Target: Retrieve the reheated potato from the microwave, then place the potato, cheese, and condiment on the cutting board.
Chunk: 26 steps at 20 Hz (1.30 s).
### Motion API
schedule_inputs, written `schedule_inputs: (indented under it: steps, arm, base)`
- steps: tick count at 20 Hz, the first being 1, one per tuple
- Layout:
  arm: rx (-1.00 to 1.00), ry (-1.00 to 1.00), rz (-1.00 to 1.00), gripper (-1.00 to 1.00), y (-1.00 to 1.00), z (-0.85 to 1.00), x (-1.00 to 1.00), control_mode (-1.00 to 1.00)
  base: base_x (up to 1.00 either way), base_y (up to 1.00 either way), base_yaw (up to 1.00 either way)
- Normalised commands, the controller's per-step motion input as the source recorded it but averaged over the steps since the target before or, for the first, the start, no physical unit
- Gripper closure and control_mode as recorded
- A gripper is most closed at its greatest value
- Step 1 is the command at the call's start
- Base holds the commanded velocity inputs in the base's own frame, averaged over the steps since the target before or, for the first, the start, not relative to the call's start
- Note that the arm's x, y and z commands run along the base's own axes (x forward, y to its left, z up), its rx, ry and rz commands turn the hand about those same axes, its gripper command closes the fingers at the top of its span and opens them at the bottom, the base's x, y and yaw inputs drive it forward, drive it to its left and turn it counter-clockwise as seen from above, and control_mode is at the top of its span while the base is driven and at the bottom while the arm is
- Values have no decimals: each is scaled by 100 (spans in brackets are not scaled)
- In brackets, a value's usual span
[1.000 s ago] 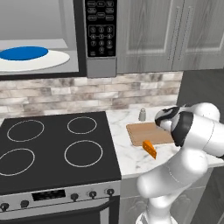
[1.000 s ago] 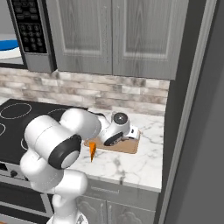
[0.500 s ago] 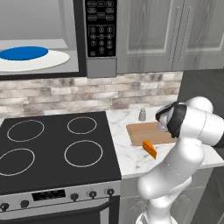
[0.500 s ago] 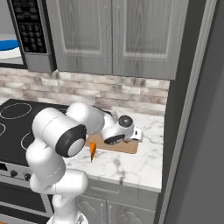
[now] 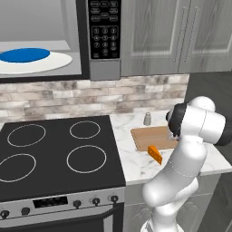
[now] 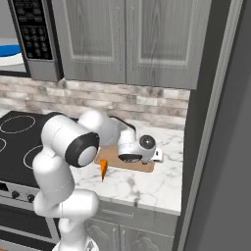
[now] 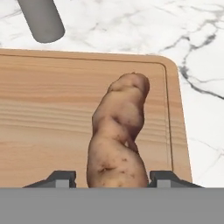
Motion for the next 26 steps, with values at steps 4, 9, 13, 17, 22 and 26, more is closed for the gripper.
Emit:
schedule_inputs:
  steps: [4,9,13,17,22,26]
  arm:
    - [0,0,4,-100,0,-6,0,-100]
    - [0,0,6,-100,0,0,9,-100]
    - [-1,-2,6,-100,0,13,13,-100]
    - [-14,-9,4,-100,12,36,8,-100]
    - [-18,-10,1,-100,5,36,0,-100]
    - [-19,0,0,-100,21,29,-1,-100]
  base:
    - [0,0,0]
    - [0,0,0]
    - [0,0,0]
    - [0,0,0]
    - [0,0,0]
    - [0,0,0]
